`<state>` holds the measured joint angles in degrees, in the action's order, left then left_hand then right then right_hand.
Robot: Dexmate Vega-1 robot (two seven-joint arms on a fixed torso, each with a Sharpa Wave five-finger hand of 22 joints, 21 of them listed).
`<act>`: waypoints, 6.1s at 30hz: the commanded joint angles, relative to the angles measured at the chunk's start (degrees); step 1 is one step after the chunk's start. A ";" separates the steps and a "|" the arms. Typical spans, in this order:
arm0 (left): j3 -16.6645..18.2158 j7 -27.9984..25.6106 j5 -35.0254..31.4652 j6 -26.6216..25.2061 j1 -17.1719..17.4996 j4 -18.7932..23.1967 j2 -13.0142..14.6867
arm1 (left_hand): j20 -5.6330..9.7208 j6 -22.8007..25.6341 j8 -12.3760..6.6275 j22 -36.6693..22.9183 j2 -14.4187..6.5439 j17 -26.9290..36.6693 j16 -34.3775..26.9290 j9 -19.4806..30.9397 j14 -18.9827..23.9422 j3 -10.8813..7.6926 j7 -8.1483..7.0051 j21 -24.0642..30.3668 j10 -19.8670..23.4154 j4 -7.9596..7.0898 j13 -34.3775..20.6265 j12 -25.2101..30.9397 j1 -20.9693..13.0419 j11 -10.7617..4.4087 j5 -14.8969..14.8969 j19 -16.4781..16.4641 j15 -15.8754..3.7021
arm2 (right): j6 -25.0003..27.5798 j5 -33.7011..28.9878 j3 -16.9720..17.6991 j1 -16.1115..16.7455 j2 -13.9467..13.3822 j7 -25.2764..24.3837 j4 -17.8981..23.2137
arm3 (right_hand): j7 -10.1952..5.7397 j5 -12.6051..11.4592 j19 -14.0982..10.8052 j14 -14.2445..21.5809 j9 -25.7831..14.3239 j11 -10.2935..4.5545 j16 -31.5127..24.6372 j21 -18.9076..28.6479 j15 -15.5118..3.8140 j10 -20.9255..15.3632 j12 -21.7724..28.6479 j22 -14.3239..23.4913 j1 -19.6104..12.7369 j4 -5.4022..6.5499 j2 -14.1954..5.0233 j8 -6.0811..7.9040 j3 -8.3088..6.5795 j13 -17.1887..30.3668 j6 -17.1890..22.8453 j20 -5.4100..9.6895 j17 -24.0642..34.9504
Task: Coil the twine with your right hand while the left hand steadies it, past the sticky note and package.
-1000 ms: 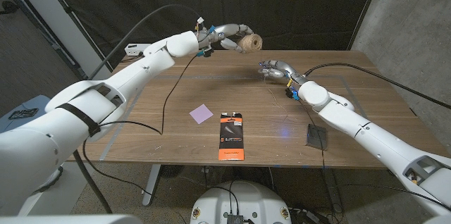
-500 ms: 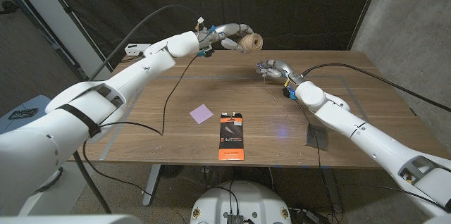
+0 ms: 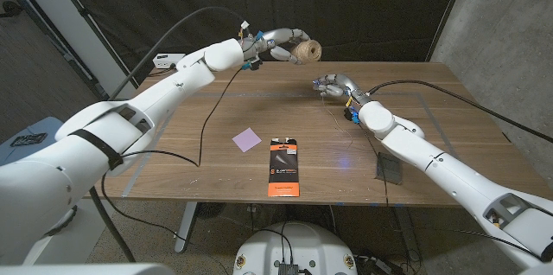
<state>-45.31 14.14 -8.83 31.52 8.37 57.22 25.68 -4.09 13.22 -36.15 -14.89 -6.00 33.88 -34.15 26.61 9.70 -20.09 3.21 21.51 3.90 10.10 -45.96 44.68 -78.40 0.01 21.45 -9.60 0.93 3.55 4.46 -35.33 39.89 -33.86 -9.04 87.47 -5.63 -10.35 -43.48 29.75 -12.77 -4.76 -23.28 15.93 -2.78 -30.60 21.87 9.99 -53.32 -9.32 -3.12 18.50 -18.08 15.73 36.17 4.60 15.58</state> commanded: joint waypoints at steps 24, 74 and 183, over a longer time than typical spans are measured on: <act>0.37 -1.69 1.27 -1.18 0.31 -0.57 -1.36 | -0.13 1.30 -0.21 -0.08 -1.00 0.30 -0.45 0.18 0.81 -1.61 0.48 0.52 0.54 -0.98 -0.15 -0.46 0.52 0.02 0.97 0.14 0.11 | 2.53 -1.37 -1.53 0.17 0.06 0.42 3.66 | -0.53 -0.38 -3.42 4.96 0.26 -1.07 -0.24 1.32 -9.76 -5.12 0.49 0.45 -1.81 0.95 -2.95 1.31 -0.26 -1.00 5.99 5.96 -0.80; 0.21 -3.54 -0.82 -7.79 1.51 4.52 -0.04 | -0.35 2.67 -0.54 -0.02 -0.83 0.16 -0.50 0.04 1.60 -2.07 0.36 1.06 1.54 -0.89 -0.13 -0.52 0.72 0.03 1.69 0.26 0.07 | 2.97 -4.24 -3.36 0.50 -1.50 4.11 9.12 | -1.01 -0.26 -5.52 9.03 0.76 -1.58 0.56 2.13 -9.85 -9.03 -0.40 0.58 -3.72 0.54 -4.26 1.53 -0.90 -2.45 10.27 6.31 -2.00; -3.96 -5.27 -4.01 -17.10 -1.09 3.88 -2.06 | -1.05 3.61 0.12 -0.09 -0.69 0.66 -1.02 -0.34 1.34 -2.95 1.26 2.24 1.88 -0.74 -0.79 -0.92 -0.11 0.81 3.47 1.18 0.68 | -3.63 -2.11 0.77 5.53 -3.91 5.78 18.04 | -1.27 0.00 -7.08 15.17 0.70 -1.94 0.22 3.76 -10.27 -15.94 -1.34 1.03 -6.44 0.34 -5.47 1.75 -0.29 -3.41 16.82 6.56 -1.50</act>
<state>-49.24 9.03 -12.83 14.99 6.97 60.25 23.47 -5.12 14.84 -35.82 -14.91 -5.87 33.88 -34.83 26.17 10.61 -21.04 2.98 23.53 5.42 11.06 -46.58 43.80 -78.25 0.72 24.61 -8.58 1.45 0.25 2.13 -35.44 44.13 -37.43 -1.95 104.12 -6.83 -10.35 -50.12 44.25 -11.87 -6.79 -22.98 19.13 -4.79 -45.94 20.53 10.80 -59.04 -9.01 -8.83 20.25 -18.57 12.25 52.52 6.54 13.81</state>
